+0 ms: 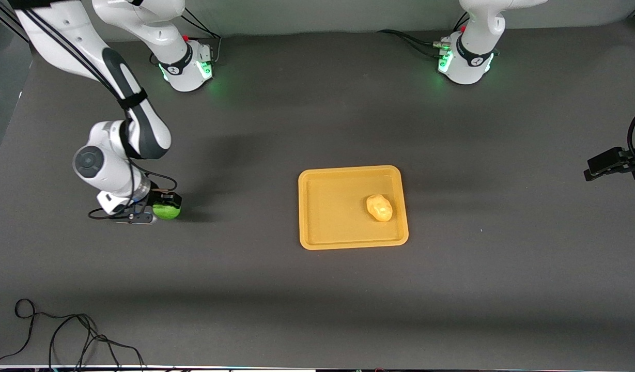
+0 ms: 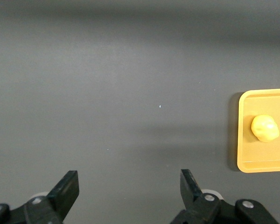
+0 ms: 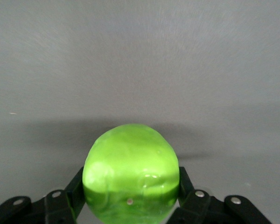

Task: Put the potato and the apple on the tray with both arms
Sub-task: 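Lift the apple with the right gripper and carry it over the tray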

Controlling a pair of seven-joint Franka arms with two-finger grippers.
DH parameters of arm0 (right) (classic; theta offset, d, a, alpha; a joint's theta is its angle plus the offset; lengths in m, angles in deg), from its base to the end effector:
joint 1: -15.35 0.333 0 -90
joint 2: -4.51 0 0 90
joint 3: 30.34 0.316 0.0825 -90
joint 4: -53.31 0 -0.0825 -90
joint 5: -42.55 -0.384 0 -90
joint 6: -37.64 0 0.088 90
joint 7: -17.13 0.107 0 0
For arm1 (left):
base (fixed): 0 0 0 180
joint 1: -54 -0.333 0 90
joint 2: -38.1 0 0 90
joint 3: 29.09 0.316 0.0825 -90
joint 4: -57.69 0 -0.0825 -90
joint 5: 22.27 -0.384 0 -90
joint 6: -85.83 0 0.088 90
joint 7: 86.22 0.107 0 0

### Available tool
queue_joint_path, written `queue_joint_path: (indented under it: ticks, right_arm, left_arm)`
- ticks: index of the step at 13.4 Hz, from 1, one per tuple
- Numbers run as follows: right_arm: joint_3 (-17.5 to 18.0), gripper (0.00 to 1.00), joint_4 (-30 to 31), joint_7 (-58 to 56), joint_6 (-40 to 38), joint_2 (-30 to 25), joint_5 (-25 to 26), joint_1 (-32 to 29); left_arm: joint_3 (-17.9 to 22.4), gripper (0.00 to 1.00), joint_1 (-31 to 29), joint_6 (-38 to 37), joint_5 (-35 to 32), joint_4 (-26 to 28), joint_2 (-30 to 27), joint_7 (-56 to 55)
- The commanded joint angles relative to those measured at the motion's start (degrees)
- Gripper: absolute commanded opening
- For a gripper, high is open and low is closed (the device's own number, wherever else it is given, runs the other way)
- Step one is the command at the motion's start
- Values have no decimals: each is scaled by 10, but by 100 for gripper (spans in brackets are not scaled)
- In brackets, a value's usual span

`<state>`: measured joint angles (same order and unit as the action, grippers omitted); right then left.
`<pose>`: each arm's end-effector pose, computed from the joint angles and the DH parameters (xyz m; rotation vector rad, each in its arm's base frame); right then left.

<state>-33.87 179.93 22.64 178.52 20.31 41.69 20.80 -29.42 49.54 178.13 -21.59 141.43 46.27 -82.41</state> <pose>0.5498 0.0183 0.2515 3.1301 -0.1132 -0.0403 0.6003 0.0424 0.5973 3.1294 0.0095 0.0120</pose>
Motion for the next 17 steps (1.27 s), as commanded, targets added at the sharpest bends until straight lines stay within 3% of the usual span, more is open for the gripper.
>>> queue_joint_path:
  ticks: [1, 3, 5, 7, 11, 17]
  right_arm:
    - [0, 46, -91, -21, -186, -79, -6, -2]
    - [1, 45, -189, -16, -305, -93, -7, 0]
    - [10, 45, -276, -1, -380, -83, -7, 6]
    - [13, 43, -320, 33, -395, -74, -7, 41]
    - [13, 42, -391, 190, -393, -30, -19, 151]
    - [12, 39, -663, 488, -390, 189, -28, 353]
  left_arm:
    - [-2, 98, 1, 9, -6, 8, -11, 6]
    - [2, 98, 19, 23, -8, 21, -23, -2]
    - [58, 98, 78, 37, -10, 41, -36, -6]
    - [77, 98, 94, 48, -9, 60, -50, -13]
    - [58, 97, 92, 39, -2, 64, -61, -14]
    - [61, 98, 92, 24, -1, 62, -52, -14]
